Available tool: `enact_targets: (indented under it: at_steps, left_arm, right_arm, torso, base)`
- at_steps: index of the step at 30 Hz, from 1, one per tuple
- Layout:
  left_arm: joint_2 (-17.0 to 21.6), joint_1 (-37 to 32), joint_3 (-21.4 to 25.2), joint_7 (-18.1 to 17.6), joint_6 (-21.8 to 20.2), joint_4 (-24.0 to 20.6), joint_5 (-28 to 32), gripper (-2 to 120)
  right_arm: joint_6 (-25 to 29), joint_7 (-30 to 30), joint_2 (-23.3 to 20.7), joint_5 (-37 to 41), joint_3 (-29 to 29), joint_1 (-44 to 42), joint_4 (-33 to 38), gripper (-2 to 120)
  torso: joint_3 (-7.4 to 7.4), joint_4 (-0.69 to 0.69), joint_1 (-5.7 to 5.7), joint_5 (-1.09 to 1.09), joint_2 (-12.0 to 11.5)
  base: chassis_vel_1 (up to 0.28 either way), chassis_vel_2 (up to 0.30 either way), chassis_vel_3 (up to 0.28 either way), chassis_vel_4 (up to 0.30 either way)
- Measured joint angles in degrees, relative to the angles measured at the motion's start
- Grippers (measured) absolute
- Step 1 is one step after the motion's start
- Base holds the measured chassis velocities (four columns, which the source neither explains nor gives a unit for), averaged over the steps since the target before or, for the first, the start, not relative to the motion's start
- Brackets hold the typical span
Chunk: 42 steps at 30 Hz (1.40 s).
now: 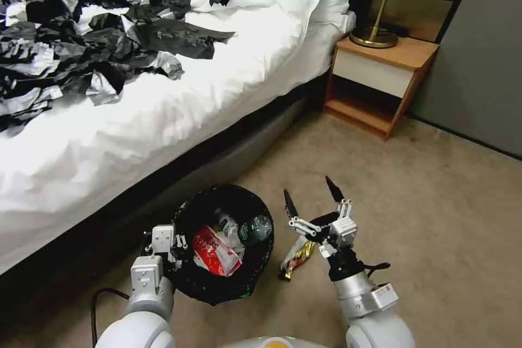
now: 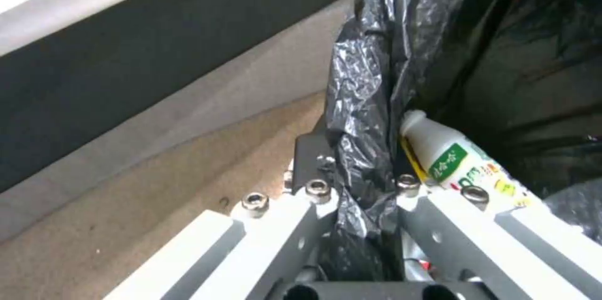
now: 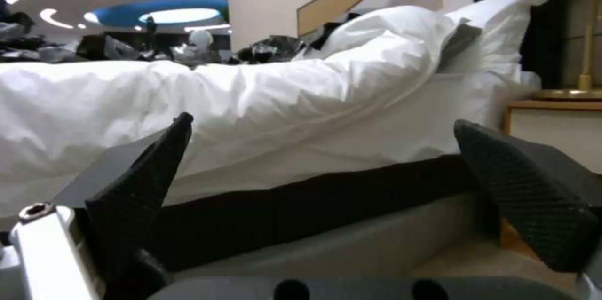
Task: Pick up the trash bin, then pick up the garbage from the floor and place it into the trash bin.
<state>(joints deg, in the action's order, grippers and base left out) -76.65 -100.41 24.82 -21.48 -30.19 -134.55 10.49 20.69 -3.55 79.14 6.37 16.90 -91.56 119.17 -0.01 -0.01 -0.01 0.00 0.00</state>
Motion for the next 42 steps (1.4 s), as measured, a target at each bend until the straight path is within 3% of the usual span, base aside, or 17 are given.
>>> enact_targets:
  at_steps: [2,6,8,9,10,14,16,18,20,26,42]
  left_arm:
    - [0.00,0.00,0.00,0.01,-0.01,-0.01,0.01,0]
    - [-0.06,-0.04,-0.02,0.02,-0.02,-0.12,-0.02,0]
    - [-0.08,-0.08,-0.03,0.02,-0.02,-0.16,-0.04,0]
    - [-0.14,-0.19,-0.05,0.02,-0.02,-0.27,-0.15,0]
    - [-0.14,-0.19,-0.05,0.02,-0.02,-0.27,-0.15,0]
    - [-0.36,-0.52,-0.10,0.01,-0.04,-0.33,-0.45,0]
    - [-0.36,-0.52,-0.10,0.01,-0.04,-0.33,-0.45,0]
    - [-0.79,-0.60,-0.37,0.01,-0.06,-0.33,-0.84,0]
    - [-0.87,-0.63,-0.41,0.00,-0.06,-0.33,-0.92,0]
    - [-1.16,-0.96,-0.37,-0.02,-0.07,-0.23,-1.13,0]
    - [-1.01,-1.16,-0.16,-0.06,-0.06,-0.22,-1.07,0]
  right_arm:
    - [-1.58,1.29,-0.17,0.00,0.13,0.70,-0.13,100]
    - [-12.02,8.89,-0.73,3.36,-0.62,4.84,-2.35,100]
    - [-13.98,10.15,-0.77,4.66,-0.87,5.73,-3.08,100]
    - [-19.78,13.65,-0.81,8.29,-1.60,7.93,-5.06,100]
    - [-19.78,13.65,-0.81,8.29,-1.60,7.93,-5.06,100]
    - [-32.34,18.80,-1.05,15.85,-2.87,12.58,-10.58,100]
    - [-32.34,18.80,-1.05,15.85,-2.87,12.58,-10.58,100]
    - [-37.75,19.95,-1.21,18.51,-3.75,16.76,-17.55,100]
    - [-38.44,19.98,-1.12,18.82,-3.82,17.48,-18.91,100]
    - [-42.09,19.48,0.99,19.18,-3.91,23.23,-32.43,100]
    - [-40.72,16.80,5.09,15.03,-2.58,26.65,-44.98,100]
  torso:
    - [0.00,0.00,0.00,0.00,0.00]
    - [0.01,0.00,0.01,0.00,0.00]
    - [0.01,0.01,0.01,0.01,0.00]
    - [0.01,0.01,0.00,0.01,-0.01]
    - [0.01,0.01,0.00,0.01,-0.01]
    - [0.01,0.00,0.00,0.00,0.00]
    - [0.01,0.00,0.00,0.00,0.00]
    - [0.01,0.01,0.00,0.00,0.00]
    - [0.01,0.01,0.01,0.00,0.00]
    - [0.01,0.01,0.01,0.00,0.00]
    - [0.01,0.01,0.01,0.00,0.00]
  base:
    - [0.018,-0.054,-0.047,0.013]
    - [0.000,0.000,0.000,0.000]
    - [0.000,0.000,0.000,0.000]
    - [0.000,0.000,0.000,0.000]
    - [0.000,0.000,0.000,0.000]
    - [0.000,0.000,0.000,0.000]
    - [0.000,0.000,0.000,0.000]
    - [0.000,0.000,0.000,0.000]
    - [0.000,0.000,0.000,0.000]
    - [0.000,0.000,0.000,0.000]
    - [0.000,0.000,0.000,0.000]
